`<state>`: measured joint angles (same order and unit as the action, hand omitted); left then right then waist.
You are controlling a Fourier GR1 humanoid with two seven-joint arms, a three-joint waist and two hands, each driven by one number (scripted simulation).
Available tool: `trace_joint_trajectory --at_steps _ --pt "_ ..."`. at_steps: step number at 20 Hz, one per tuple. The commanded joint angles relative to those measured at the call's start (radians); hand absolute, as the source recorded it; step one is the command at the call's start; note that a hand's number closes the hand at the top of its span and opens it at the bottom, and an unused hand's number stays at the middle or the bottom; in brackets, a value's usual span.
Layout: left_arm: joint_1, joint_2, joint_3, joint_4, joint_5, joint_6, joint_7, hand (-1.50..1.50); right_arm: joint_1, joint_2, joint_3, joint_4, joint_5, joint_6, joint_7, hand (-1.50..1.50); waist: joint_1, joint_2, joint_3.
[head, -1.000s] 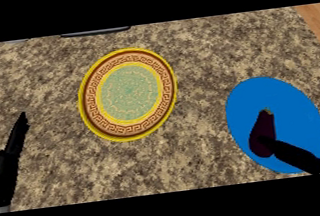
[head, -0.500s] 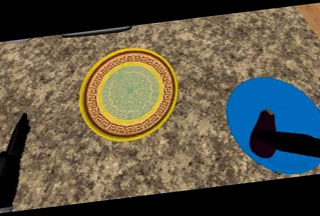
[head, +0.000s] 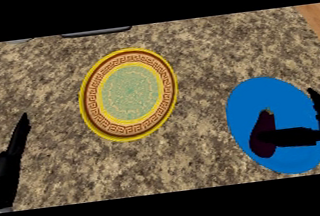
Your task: Pick the eggplant from the plate and place it in the plate
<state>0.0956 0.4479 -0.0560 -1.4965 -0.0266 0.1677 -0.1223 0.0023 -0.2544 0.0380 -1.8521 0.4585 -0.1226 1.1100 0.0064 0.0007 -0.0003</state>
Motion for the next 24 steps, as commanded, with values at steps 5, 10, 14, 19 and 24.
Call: trace_joint_trajectory --at_steps 5,10,14,19,24 --pt "-0.083 -0.009 0.074 0.133 -0.003 -0.058 -0.039 0.00 -0.040 0.020 -0.029 0.160 -0.074 0.071 -0.052 -1.50 -0.008 0.001 0.000" --pt "-0.013 -0.043 0.056 0.017 -0.042 -0.045 0.000 0.00 -0.045 0.013 -0.032 0.143 -0.098 0.143 -0.008 -1.50 -0.004 -0.001 0.000" --pt "0.024 -0.060 0.031 -0.110 -0.083 -0.041 0.089 0.00 -0.105 0.027 -0.042 0.202 -0.080 0.134 0.014 -1.50 -0.001 -0.002 0.001" --pt "-0.004 -0.089 0.094 -0.038 -0.099 -0.081 0.040 0.00 -0.004 0.102 -0.011 0.229 -0.028 0.077 -0.106 -1.50 -0.005 -0.001 0.000" --pt "-0.013 -0.092 0.142 -0.011 -0.087 -0.146 0.015 0.00 -0.064 0.096 -0.065 0.379 -0.039 0.078 -0.219 -1.50 -0.004 -0.001 0.000"
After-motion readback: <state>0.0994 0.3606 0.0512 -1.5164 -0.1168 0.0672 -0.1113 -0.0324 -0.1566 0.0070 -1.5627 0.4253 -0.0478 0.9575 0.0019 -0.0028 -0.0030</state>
